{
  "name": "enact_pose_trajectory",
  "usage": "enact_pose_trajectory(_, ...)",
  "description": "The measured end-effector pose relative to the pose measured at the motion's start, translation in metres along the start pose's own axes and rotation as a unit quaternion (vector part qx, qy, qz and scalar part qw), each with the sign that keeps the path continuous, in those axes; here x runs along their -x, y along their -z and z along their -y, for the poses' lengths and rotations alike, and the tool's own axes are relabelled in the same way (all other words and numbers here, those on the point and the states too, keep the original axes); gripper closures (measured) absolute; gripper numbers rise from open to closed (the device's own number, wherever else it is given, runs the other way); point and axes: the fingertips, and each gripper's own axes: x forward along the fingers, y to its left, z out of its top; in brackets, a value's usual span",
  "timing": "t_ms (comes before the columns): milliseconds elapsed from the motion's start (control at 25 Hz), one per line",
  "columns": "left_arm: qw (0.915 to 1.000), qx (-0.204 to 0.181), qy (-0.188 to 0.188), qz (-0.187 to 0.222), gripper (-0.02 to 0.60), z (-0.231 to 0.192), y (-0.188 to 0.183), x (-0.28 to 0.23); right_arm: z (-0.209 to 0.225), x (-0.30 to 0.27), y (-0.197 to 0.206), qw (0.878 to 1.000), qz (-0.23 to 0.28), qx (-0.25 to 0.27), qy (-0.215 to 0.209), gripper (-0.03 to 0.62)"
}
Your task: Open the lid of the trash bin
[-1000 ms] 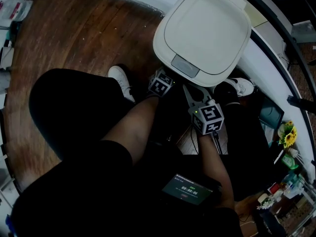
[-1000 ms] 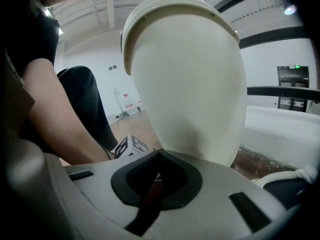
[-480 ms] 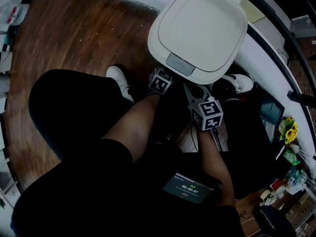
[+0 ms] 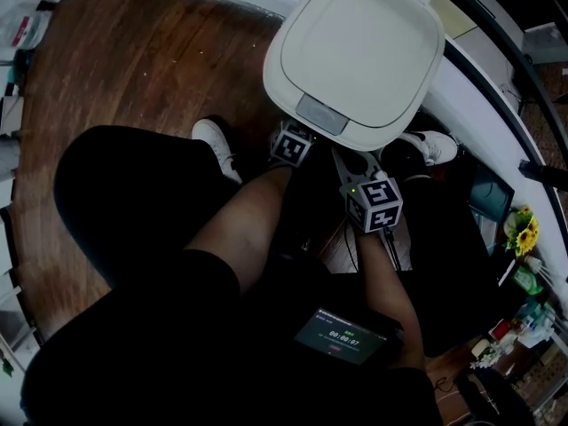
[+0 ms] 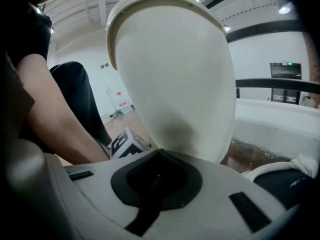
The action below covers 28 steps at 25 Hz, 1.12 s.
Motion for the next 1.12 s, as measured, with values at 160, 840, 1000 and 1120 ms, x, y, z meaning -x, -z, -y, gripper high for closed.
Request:
enact_pose_trajectory(160, 0.9997, 0.018, 0.011, -0.01, 0.566, 0.0032, 0.0001, -0.0004, 0.0012, 0.0016, -0.0007, 1.0, -0.003, -0.002, 0.001, 0.579)
enact_pose_trajectory(840, 0.9989, 0.039, 0.011, -0.022, 0.571, 0.0034, -0.0013, -0.0028, 0.0047, 0.0026, -0.0025, 1.0, 0.0, -0.004, 0.003, 0.579)
enact_pose_trajectory(1000, 0.9983, 0.052, 0.013, -0.021, 0.569, 0.0033, 0.0013, -0.0035, 0.0046, 0.0024, -0.0021, 1.0, 0.0, -0.005, 0.004, 0.579)
enact_pose_trajectory(1120, 0.9985, 0.05, 0.011, -0.021, 0.571, 0.002, 0.0014, -0.0051, 0.0069, 0.0015, -0.0016, 1.0, 0.003, -0.002, 0.006, 0.579)
